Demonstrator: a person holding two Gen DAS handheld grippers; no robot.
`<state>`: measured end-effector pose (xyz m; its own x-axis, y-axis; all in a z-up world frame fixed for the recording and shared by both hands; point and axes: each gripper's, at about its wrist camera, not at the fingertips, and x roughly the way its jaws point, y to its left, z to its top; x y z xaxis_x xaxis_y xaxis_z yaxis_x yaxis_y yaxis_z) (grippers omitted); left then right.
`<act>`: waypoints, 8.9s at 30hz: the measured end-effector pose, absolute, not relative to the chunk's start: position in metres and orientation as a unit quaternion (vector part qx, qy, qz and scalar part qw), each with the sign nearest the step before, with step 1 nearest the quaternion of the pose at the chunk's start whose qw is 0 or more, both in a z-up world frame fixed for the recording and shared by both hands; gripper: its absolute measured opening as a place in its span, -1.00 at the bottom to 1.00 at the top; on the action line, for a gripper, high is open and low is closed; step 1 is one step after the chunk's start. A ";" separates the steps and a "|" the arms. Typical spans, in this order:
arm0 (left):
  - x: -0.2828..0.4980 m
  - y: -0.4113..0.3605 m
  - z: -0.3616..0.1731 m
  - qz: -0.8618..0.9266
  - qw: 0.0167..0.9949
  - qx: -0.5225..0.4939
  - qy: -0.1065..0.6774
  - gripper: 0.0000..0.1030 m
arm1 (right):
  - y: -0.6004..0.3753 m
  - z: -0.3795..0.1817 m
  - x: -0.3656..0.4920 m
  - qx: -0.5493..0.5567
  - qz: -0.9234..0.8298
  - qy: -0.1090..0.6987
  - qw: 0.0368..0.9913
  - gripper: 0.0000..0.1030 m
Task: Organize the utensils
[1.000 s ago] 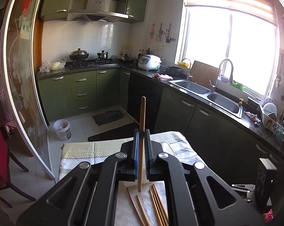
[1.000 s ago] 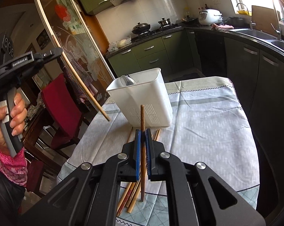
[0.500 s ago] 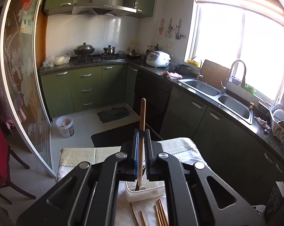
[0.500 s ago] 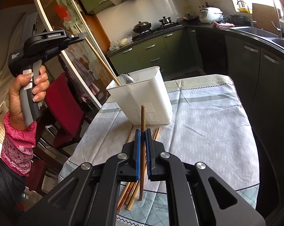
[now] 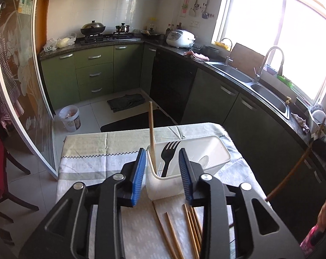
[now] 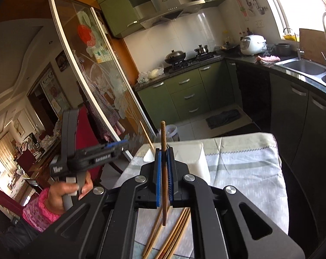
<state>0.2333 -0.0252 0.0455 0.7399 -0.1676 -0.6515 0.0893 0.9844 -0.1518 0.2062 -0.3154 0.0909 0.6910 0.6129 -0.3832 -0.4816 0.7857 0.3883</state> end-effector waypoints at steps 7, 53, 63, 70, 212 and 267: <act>0.196 -0.002 0.035 -0.058 0.928 -0.055 0.365 -0.23 | -0.312 0.133 0.258 0.139 0.231 0.187 0.945 -0.88; 0.247 -0.063 -0.144 0.016 0.806 -0.068 0.588 -0.49 | -0.389 -0.029 0.159 0.155 0.246 0.325 0.900 -0.31; 0.248 -0.090 -0.153 0.029 0.806 -0.038 0.589 -0.87 | -0.397 -0.031 0.157 0.167 0.243 0.328 0.897 -0.23; 0.224 -0.069 -0.132 0.029 0.832 -0.059 0.551 -0.89 | -0.375 -0.052 0.170 0.141 0.248 0.373 0.883 -0.23; 0.126 0.016 -0.020 0.025 0.941 -0.082 0.327 -0.89 | -0.318 -0.039 0.140 0.092 0.276 0.354 0.889 -0.87; 0.202 -0.014 0.038 -0.042 0.939 -0.049 0.339 -0.66 | -0.310 0.135 0.181 0.099 0.282 0.168 0.940 -0.88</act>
<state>0.2024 -0.0139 0.0381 0.7666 -0.1115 -0.6323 0.0453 0.9918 -0.1199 0.1811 -0.3097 0.1352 0.7851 0.5625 -0.2593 -0.4959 0.8216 0.2811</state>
